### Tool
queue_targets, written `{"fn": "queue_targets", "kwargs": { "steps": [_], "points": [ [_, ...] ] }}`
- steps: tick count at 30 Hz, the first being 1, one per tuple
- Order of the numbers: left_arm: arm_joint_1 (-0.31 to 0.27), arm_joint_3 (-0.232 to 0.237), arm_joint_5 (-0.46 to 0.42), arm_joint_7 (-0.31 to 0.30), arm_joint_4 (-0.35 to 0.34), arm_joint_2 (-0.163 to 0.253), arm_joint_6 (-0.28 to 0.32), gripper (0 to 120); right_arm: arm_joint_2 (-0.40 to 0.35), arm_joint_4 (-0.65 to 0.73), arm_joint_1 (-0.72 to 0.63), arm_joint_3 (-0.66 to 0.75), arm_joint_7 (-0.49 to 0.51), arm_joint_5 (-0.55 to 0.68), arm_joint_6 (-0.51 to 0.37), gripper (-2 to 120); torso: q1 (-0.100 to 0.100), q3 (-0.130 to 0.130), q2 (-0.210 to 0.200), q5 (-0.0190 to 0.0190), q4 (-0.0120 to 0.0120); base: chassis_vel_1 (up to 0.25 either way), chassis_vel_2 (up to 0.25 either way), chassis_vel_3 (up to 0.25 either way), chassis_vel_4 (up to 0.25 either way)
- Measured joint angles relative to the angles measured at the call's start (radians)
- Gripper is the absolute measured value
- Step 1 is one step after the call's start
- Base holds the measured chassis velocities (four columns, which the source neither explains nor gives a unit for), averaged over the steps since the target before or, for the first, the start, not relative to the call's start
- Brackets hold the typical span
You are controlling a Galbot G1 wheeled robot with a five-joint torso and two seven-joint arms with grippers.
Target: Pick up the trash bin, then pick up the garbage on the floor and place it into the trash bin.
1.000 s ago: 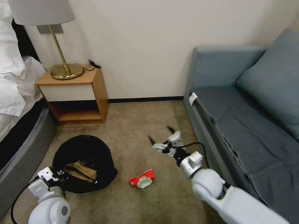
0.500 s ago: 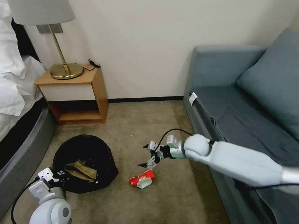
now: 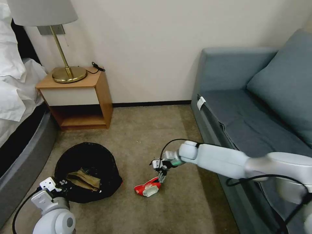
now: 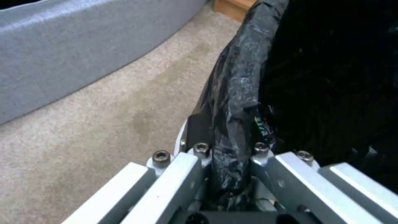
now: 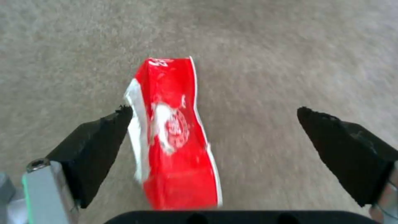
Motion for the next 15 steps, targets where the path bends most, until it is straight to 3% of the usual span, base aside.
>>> {"fn": "queue_targets", "kwargs": {
  "steps": [2,6,15],
  "points": [
    [0.003,-0.001,0.000,0.000,-0.006,0.000,0.000,3,0.053,-0.101,-0.025,-0.014,-0.001,-0.019,0.049,100,0.000,0.000,0.000,0.0000,-0.0001,0.000,0.000,0.000,0.000],
    [0.005,-0.002,-0.001,0.001,-0.011,0.000,0.000,3,0.090,-0.206,-0.045,-0.019,-0.010,-0.063,0.095,100,0.000,0.000,0.000,-0.0001,-0.0003,0.000,0.000,0.000,0.000],
    [0.004,-0.006,-0.006,0.000,-0.008,0.001,-0.005,3,0.099,-0.264,-0.072,-0.032,-0.011,-0.082,0.127,100,0.000,0.000,0.000,0.0000,-0.0004,0.000,0.000,0.000,0.000]
  ]
}}
